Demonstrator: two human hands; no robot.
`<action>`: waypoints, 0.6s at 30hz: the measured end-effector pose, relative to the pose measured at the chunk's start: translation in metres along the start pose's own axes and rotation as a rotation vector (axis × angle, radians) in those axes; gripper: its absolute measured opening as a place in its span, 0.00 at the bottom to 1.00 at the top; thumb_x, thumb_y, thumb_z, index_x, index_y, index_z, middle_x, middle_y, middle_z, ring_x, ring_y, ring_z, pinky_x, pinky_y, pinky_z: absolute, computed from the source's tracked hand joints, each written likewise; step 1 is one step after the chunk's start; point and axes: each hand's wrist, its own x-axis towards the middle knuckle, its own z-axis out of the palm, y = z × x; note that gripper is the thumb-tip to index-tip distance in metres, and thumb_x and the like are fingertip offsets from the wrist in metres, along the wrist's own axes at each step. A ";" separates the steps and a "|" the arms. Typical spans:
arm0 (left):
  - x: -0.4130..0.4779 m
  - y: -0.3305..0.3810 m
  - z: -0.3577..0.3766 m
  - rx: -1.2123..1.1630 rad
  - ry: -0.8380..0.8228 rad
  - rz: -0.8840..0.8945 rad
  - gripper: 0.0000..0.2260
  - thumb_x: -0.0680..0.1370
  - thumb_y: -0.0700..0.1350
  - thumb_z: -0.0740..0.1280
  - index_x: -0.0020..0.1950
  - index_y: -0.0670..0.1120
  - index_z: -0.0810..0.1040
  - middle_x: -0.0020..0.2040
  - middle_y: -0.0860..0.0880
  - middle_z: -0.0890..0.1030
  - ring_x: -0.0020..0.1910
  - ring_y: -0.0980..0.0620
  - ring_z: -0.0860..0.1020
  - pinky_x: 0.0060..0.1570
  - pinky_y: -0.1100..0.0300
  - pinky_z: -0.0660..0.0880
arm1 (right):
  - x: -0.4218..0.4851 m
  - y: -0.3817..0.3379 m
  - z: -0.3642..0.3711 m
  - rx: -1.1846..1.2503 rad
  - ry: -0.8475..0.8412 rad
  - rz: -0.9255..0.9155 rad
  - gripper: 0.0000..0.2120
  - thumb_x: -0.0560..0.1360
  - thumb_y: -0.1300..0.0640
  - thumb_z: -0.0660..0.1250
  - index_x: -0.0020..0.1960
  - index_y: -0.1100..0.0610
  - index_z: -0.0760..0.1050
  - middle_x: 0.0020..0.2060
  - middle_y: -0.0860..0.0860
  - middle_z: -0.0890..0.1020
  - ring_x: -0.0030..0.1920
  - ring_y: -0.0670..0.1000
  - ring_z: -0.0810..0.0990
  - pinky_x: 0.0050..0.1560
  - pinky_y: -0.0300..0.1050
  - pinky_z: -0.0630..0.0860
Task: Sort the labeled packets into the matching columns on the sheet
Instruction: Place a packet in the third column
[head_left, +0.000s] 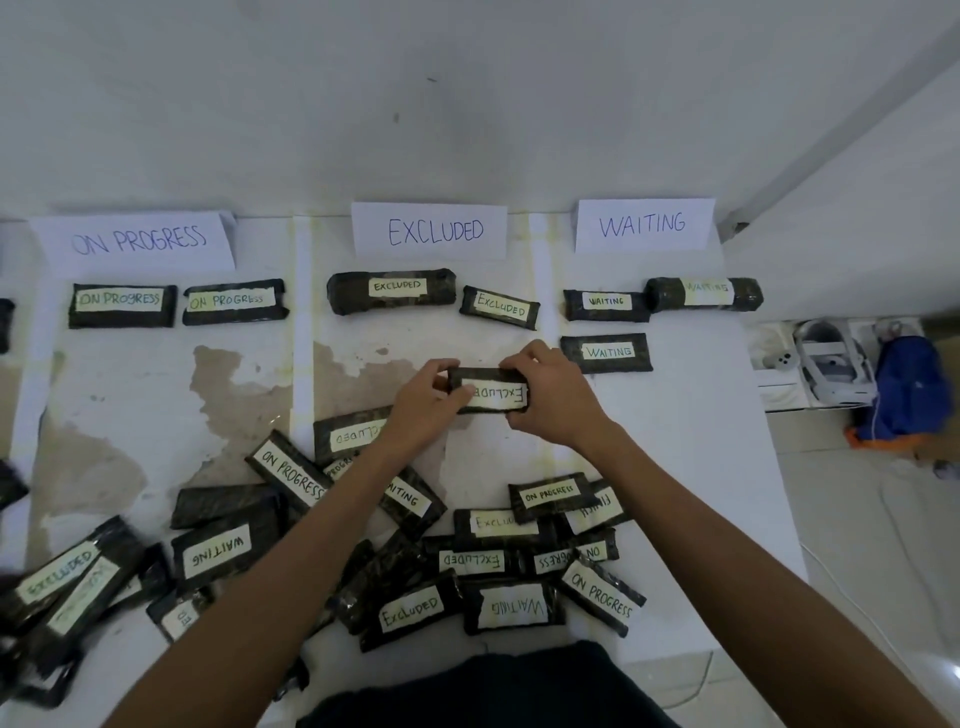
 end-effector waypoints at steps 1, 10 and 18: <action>-0.001 -0.003 0.004 -0.098 0.001 -0.065 0.20 0.77 0.45 0.66 0.68 0.47 0.67 0.53 0.48 0.78 0.47 0.51 0.79 0.42 0.61 0.77 | -0.001 -0.001 0.001 0.010 0.007 0.026 0.30 0.64 0.53 0.75 0.64 0.55 0.71 0.57 0.54 0.73 0.55 0.56 0.72 0.55 0.54 0.73; 0.023 0.013 0.010 -0.199 0.080 -0.099 0.20 0.75 0.42 0.69 0.66 0.45 0.69 0.56 0.47 0.78 0.50 0.51 0.77 0.48 0.58 0.75 | 0.003 -0.002 0.005 0.613 -0.083 0.340 0.16 0.72 0.54 0.71 0.58 0.57 0.75 0.45 0.53 0.81 0.44 0.52 0.80 0.40 0.39 0.75; 0.046 0.010 0.030 0.525 0.025 0.215 0.26 0.74 0.49 0.66 0.71 0.46 0.65 0.63 0.42 0.70 0.61 0.41 0.70 0.60 0.47 0.71 | 0.031 -0.003 0.022 0.963 -0.068 0.652 0.07 0.72 0.63 0.69 0.49 0.64 0.78 0.43 0.62 0.83 0.37 0.54 0.82 0.45 0.50 0.82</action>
